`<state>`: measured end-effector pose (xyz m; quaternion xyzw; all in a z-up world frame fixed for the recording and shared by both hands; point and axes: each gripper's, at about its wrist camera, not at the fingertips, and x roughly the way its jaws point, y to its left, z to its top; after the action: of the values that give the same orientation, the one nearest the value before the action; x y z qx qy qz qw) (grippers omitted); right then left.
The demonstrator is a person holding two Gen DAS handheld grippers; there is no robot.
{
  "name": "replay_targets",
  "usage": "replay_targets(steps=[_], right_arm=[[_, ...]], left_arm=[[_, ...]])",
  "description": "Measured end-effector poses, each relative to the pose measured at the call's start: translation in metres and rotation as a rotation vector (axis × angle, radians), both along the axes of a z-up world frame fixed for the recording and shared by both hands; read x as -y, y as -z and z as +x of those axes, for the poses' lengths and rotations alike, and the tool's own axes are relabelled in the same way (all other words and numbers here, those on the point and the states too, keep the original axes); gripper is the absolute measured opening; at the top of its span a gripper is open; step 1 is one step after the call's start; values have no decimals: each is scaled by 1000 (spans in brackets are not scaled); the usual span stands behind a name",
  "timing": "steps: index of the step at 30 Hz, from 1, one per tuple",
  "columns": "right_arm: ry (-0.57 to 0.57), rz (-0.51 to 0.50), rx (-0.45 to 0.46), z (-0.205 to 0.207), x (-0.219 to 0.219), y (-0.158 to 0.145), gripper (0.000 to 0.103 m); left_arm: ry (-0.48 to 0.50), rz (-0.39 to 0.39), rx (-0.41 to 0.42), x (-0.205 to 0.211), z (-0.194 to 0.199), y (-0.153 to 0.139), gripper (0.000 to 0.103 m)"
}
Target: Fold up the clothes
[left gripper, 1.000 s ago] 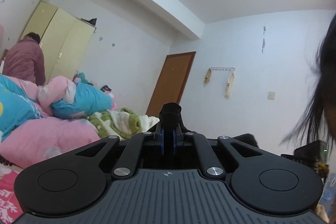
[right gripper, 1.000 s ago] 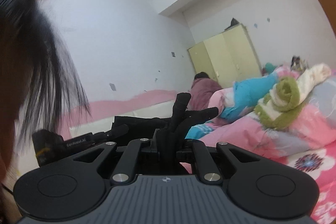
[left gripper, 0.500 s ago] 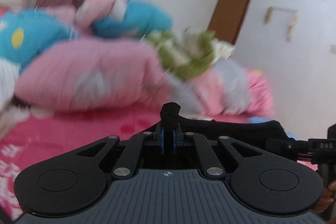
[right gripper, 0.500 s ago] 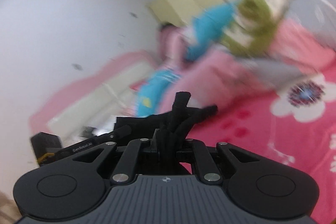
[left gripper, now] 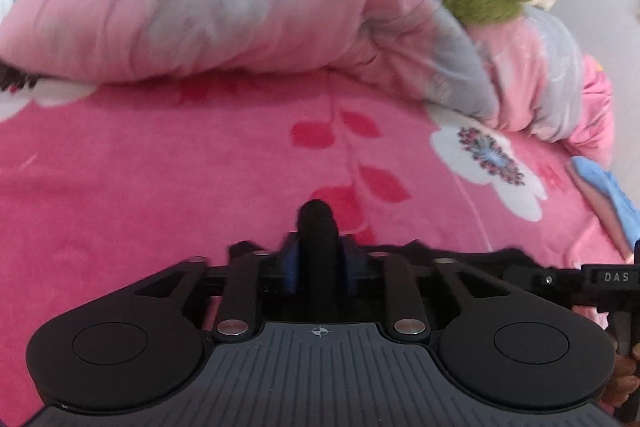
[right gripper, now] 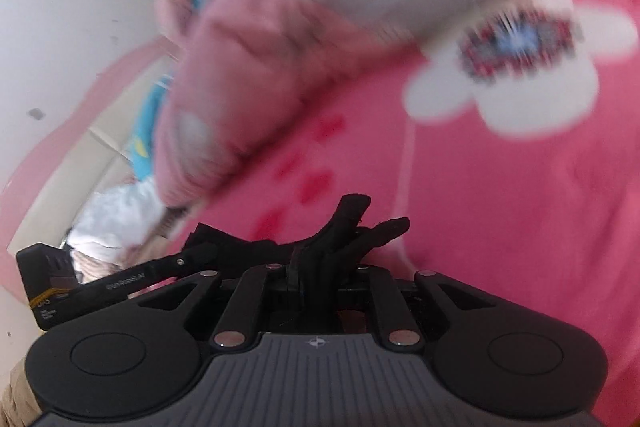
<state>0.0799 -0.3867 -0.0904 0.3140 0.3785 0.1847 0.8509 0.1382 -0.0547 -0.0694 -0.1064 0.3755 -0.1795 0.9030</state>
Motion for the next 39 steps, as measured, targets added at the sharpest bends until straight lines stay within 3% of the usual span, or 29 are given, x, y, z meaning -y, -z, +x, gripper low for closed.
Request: replay_targets(steps=[2, 3, 6, 9, 13, 16, 19, 23, 30, 39], right_arm=[[17, 41, -47, 1, 6, 9, 25], [27, 62, -42, -3, 10, 8, 36], [90, 53, 2, -30, 24, -9, 53], [154, 87, 44, -70, 42, -28, 55], [198, 156, 83, -151, 46, -45, 57], [181, 166, 44, -198, 30, -46, 57], [147, 143, -29, -220, 5, -35, 57], [131, 122, -107, -228, -20, -15, 56], [144, 74, -121, -236, -37, -8, 56], [139, -56, -19, -224, -45, -54, 56]], left_arm=[[-5, -23, 5, -6, -5, -5, 42], [-2, -38, 16, -10, -8, -11, 43], [-16, -65, 59, -23, -22, -29, 54], [-8, -74, 112, -33, -45, -51, 55], [98, -55, 194, -36, -98, -75, 56], [197, -32, 237, -34, -143, -81, 56], [274, 0, 270, -30, -185, -78, 56], [303, 44, 270, -25, -222, -65, 56], [274, 22, 232, -38, -236, -53, 56], [260, -67, 132, -48, -216, -33, 56]])
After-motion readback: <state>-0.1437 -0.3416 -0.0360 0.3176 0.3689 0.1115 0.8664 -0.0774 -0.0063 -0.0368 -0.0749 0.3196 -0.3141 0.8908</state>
